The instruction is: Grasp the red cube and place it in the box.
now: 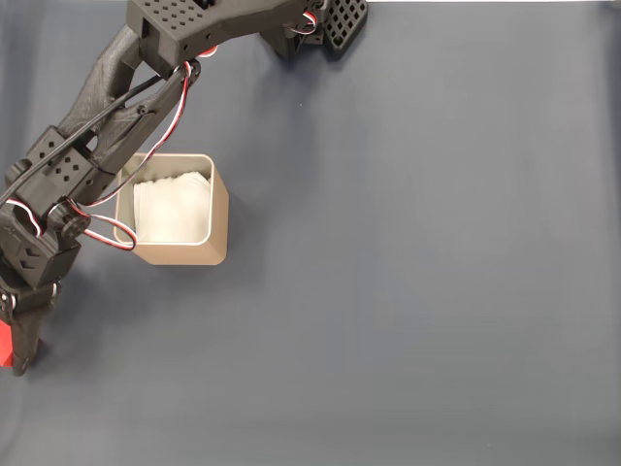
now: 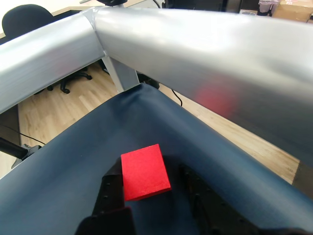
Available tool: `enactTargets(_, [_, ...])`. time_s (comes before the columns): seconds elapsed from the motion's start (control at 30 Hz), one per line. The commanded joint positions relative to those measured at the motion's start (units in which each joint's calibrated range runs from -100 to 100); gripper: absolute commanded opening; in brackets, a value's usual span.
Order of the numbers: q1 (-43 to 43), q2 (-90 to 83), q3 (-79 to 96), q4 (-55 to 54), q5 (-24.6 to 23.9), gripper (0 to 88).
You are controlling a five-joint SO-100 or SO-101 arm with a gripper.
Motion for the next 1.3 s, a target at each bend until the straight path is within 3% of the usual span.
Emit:
enactTargets(0.0, [0.2, -3.8, -0.2, -0.4, -0.5, 26.6])
enactTargets(1.27, [-3.4, -14.9, 13.4, -2.2, -0.4, 14.3])
